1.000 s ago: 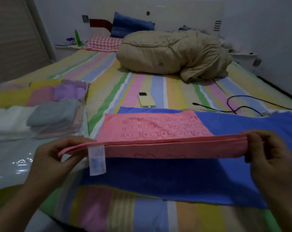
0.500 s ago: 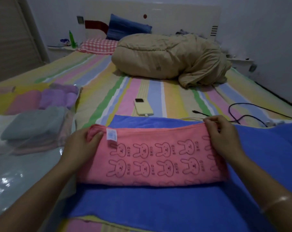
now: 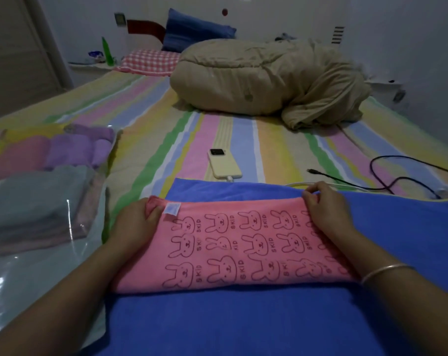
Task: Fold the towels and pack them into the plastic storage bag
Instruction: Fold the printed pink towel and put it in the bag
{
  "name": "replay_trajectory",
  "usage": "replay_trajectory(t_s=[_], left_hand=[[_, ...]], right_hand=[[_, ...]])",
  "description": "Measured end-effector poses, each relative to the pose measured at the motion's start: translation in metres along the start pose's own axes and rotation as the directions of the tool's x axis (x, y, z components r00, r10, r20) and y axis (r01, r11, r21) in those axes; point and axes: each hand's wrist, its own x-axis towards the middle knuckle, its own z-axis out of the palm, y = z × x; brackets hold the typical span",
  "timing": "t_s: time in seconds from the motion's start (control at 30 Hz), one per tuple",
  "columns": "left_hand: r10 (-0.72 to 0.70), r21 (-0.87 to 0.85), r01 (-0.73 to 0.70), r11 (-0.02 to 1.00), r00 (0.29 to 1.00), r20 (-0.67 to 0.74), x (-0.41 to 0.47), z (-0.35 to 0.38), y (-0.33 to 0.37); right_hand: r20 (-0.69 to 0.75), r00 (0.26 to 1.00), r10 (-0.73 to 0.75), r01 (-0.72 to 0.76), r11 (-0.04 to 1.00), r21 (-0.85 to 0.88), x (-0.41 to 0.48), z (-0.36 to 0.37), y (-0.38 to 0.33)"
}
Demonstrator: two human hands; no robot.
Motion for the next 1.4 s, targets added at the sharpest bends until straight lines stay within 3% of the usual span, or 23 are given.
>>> replay_trajectory(t_s=[0.1, 0.17, 0.23, 0.3, 0.4, 0.53, 0.6, 0.7, 0.8, 0.87, 0.97, 1.03, 1.1, 1.17, 1.23, 1.3, 1.4], left_hand=[[-0.063, 0.08, 0.069, 0.994, 0.995, -0.078, -0.01, -0.01, 0.013], [0.018, 0.245, 0.031, 0.969, 0.981, -0.194, -0.021, -0.018, 0.025], [0.159, 0.286, -0.085, 0.954, 0.956, -0.247, -0.031, -0.02, 0.049], [0.29, 0.211, -0.252, 0.944, 0.941, -0.173, -0.042, -0.016, 0.08], [0.424, 0.114, -0.433, 0.894, 0.901, 0.098, -0.061, 0.005, 0.125], [0.393, 0.228, -0.522, 0.822, 0.809, 0.438, -0.081, 0.034, 0.143], [0.388, 0.211, -0.523, 0.826, 0.798, 0.461, -0.09, 0.045, 0.141], [0.344, 0.235, -0.461, 0.855, 0.846, 0.409, -0.103, 0.058, 0.138], [0.286, 0.279, -0.413, 0.867, 0.87, 0.401, -0.107, 0.066, 0.135], [0.276, 0.291, -0.418, 0.861, 0.863, 0.423, -0.105, 0.067, 0.134], [0.298, 0.273, -0.464, 0.843, 0.825, 0.481, -0.099, 0.064, 0.133], [0.323, 0.213, -0.477, 0.853, 0.802, 0.503, -0.095, 0.059, 0.132], [0.346, 0.155, -0.469, 0.869, 0.803, 0.486, -0.093, 0.048, 0.129], [0.391, 0.157, -0.469, 0.869, 0.846, 0.363, -0.09, 0.034, 0.118], [0.462, 0.208, -0.499, 0.841, 0.864, 0.202, -0.088, 0.019, 0.104], [0.55, 0.085, -0.55, 0.831, 0.835, 0.022, -0.089, 0.004, 0.092], [0.553, -0.053, -0.585, 0.809, 0.79, -0.265, -0.093, -0.014, 0.088]], right_hand=[[-0.022, 0.997, 0.07, -0.073, 0.987, -0.146, -0.011, -0.014, -0.002], [0.031, 0.987, 0.16, -0.147, 0.957, -0.248, -0.024, -0.026, 0.0], [0.107, 0.962, 0.253, -0.196, 0.905, -0.376, -0.038, -0.036, 0.008], [0.193, 0.928, 0.317, -0.203, 0.868, -0.453, -0.051, -0.043, 0.015], [0.3, 0.895, 0.329, -0.194, 0.895, -0.402, -0.068, -0.051, 0.017], [0.249, 0.926, 0.283, -0.224, 0.945, -0.239, -0.069, -0.074, 0.014], [0.2, 0.933, 0.299, -0.27, 0.949, -0.16, -0.062, -0.092, 0.018], [0.201, 0.905, 0.374, -0.383, 0.924, 0.006, -0.066, -0.107, 0.025], [0.318, 0.809, 0.494, -0.581, 0.755, 0.305, -0.087, -0.105, 0.027], [0.401, 0.756, 0.517, -0.651, 0.541, 0.532, -0.102, -0.102, 0.028], [0.47, 0.78, 0.414, -0.558, 0.119, 0.821, -0.121, -0.098, 0.02], [0.385, 0.832, 0.399, -0.432, 0.031, 0.901, -0.131, -0.092, 0.009], [0.295, 0.869, 0.397, -0.336, 0.036, 0.941, -0.139, -0.082, -0.008], [0.25, 0.889, 0.383, -0.31, 0.102, 0.945, -0.146, -0.069, -0.026], [0.182, 0.903, 0.389, -0.316, 0.315, 0.895, -0.149, -0.058, -0.043], [0.057, 0.927, 0.37, -0.284, 0.595, 0.752, -0.149, -0.05, -0.062], [-0.064, 0.981, 0.184, -0.113, 0.803, 0.585, -0.149, -0.048, -0.102]])
